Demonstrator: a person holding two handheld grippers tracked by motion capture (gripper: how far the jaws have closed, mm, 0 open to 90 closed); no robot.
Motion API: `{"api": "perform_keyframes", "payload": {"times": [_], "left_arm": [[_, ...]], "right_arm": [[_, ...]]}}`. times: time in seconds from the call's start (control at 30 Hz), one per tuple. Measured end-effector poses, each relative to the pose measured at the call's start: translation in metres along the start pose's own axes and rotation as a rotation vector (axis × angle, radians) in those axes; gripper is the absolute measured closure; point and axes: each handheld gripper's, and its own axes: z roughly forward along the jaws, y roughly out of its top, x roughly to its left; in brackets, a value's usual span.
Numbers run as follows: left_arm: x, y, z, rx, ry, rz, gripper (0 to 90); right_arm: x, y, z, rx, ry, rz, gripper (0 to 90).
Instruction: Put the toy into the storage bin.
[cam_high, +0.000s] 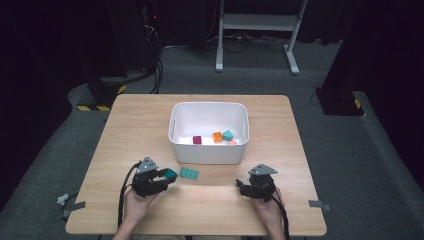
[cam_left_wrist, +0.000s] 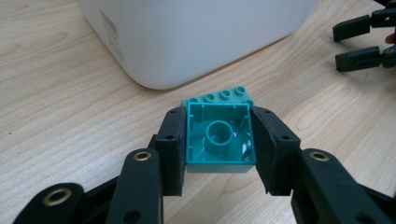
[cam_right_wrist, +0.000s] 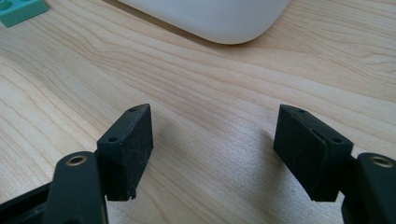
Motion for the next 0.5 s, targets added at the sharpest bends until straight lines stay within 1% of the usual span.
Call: {"api": "perform_keyframes", "payload": {"times": [0.07,0.1,0.13,0.23,0.37,0.43,0.5], "left_arm": [[0.0,0.005,-0.003,0.0,0.003,0.008,58.3],[0.0,0.005,-0.003,0.0,0.003,0.008,58.3],[0.002,0.009,-0.007,-0.003,0.005,0.01,58.3],[0.005,0.014,-0.013,-0.008,0.005,-0.001,58.3],[0.012,0.017,-0.021,-0.032,-0.012,-0.047,58.3],[0.014,0.019,-0.024,-0.035,-0.013,-0.059,58.3],[0.015,0.022,-0.025,-0.037,-0.007,-0.054,58.3]], "right_arm": [[0.0,0.0,0.0,0.0,0.0,0.0,28.1],[0.0,0.0,0.0,0.0,0.0,0.0,28.1],[0.0,0.0,0.0,0.0,0.0,0.0,28.1],[0.0,0.0,0.0,0.0,0.0,0.0,28.1],[0.0,0.0,0.0,0.0,0.0,0.0,28.2],[0.0,0.0,0.0,0.0,0.0,0.0,28.1],[0.0,0.0,0.0,0.0,0.0,0.0,28.1]]}}
